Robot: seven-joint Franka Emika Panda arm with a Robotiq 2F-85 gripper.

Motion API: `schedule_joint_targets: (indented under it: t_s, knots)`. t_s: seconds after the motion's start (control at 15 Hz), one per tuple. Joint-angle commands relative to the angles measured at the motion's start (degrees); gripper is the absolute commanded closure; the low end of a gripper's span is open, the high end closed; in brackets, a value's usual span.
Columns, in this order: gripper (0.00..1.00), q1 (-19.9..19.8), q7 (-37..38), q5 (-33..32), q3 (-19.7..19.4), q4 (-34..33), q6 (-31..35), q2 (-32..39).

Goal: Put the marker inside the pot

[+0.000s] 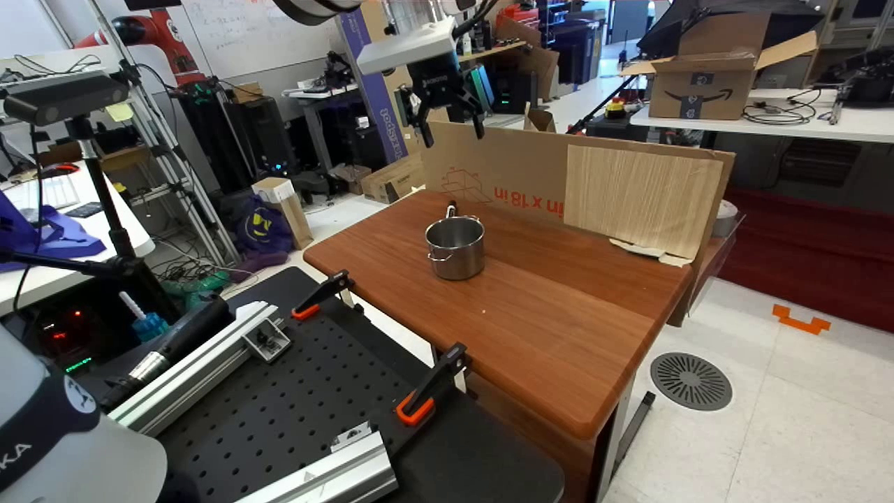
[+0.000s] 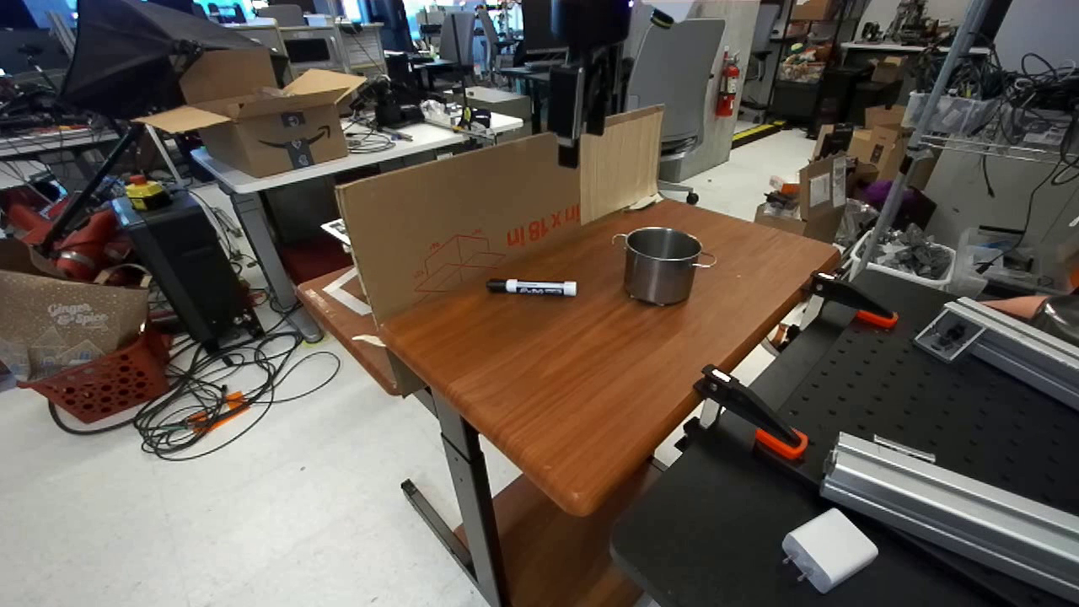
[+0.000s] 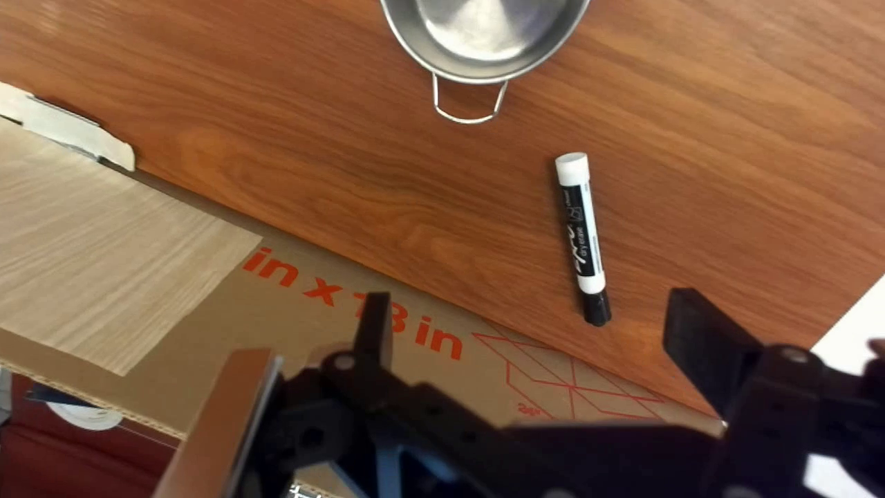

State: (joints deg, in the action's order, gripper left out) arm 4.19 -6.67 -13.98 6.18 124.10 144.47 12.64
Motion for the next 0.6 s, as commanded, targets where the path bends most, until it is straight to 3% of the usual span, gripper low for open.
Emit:
schedule_joint_targets:
  t_s: [0.0,0.53]
  knots:
    - [0.0,0.37,-5.54,3.36,1.26,-5.08,-0.6,5.71]
    - [0.0,0.8,-11.82,5.17,3.11,-14.9,-6.07,17.5]
